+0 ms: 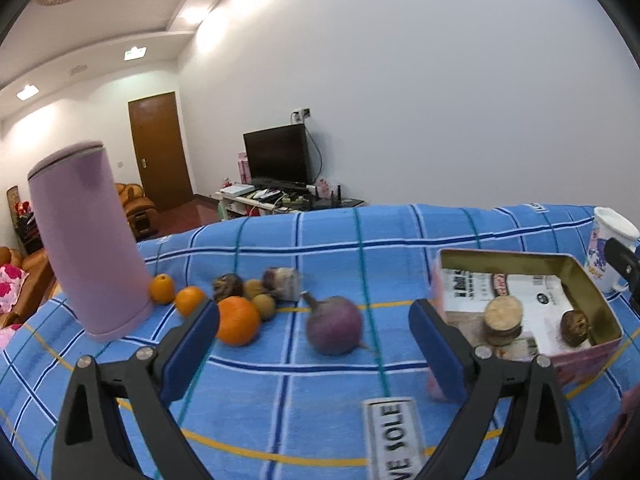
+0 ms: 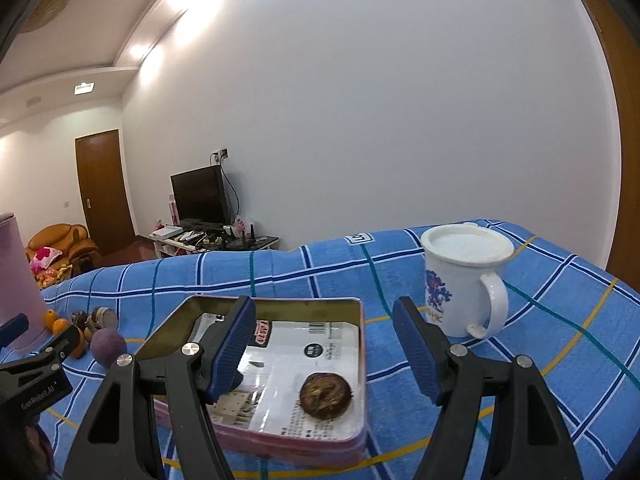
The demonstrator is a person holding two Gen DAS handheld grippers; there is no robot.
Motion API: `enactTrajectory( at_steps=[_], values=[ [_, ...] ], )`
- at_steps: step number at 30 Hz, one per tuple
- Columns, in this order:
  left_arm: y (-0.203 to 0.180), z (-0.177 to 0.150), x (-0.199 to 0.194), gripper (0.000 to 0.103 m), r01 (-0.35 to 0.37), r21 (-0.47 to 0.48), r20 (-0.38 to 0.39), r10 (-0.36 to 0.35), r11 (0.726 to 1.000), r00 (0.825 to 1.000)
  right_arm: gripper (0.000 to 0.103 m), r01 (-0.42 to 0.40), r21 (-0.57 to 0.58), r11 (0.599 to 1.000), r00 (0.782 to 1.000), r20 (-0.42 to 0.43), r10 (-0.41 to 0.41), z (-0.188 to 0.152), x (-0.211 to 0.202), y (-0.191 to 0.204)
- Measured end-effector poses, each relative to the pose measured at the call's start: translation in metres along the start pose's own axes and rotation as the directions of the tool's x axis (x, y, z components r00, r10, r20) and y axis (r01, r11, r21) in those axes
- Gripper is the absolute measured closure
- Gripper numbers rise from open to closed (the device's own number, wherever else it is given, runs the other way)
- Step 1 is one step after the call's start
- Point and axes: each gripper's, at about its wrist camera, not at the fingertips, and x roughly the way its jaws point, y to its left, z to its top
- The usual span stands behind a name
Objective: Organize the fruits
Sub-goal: 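Move the right tool to the purple turnip and grasp it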
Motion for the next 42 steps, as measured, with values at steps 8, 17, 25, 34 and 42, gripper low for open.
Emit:
enactTrajectory(
  at_steps=[8,17,25,34,42],
  values=[
    [0.035,-0.004,0.008,0.005,-0.039,-0.023,-0.032,0.038,0.999,0.999,0.031,-0.042,-0.045,0.998,0.997,-0.065,0.039,-0.005,0.006,0.031],
    [0.084,-0.007,0.025,0.005,-0.099,-0.087,-0.076,0.093,0.991,0.993,0.031,-0.113,-0.098,0.989,0.991,-0.088,0.105,-0.012,0.012,0.087],
    [0.121,-0.01,0.043,0.005,-0.165,-0.125,-0.139,0.148,0.978,0.979,0.031,-0.204,-0.13,0.97,0.976,-0.105,0.191,-0.019,0.016,0.145],
    [0.168,-0.018,0.057,0.005,-0.272,-0.252,-0.213,0.221,0.929,0.952,0.031,-0.299,-0.222,0.928,0.945,-0.205,0.255,-0.025,0.039,0.213],
    [0.177,-0.022,0.058,0.005,-0.313,-0.248,-0.217,0.262,0.917,0.94,0.031,-0.363,-0.247,0.898,0.867,-0.443,0.228,-0.04,0.095,0.255]
  ],
)
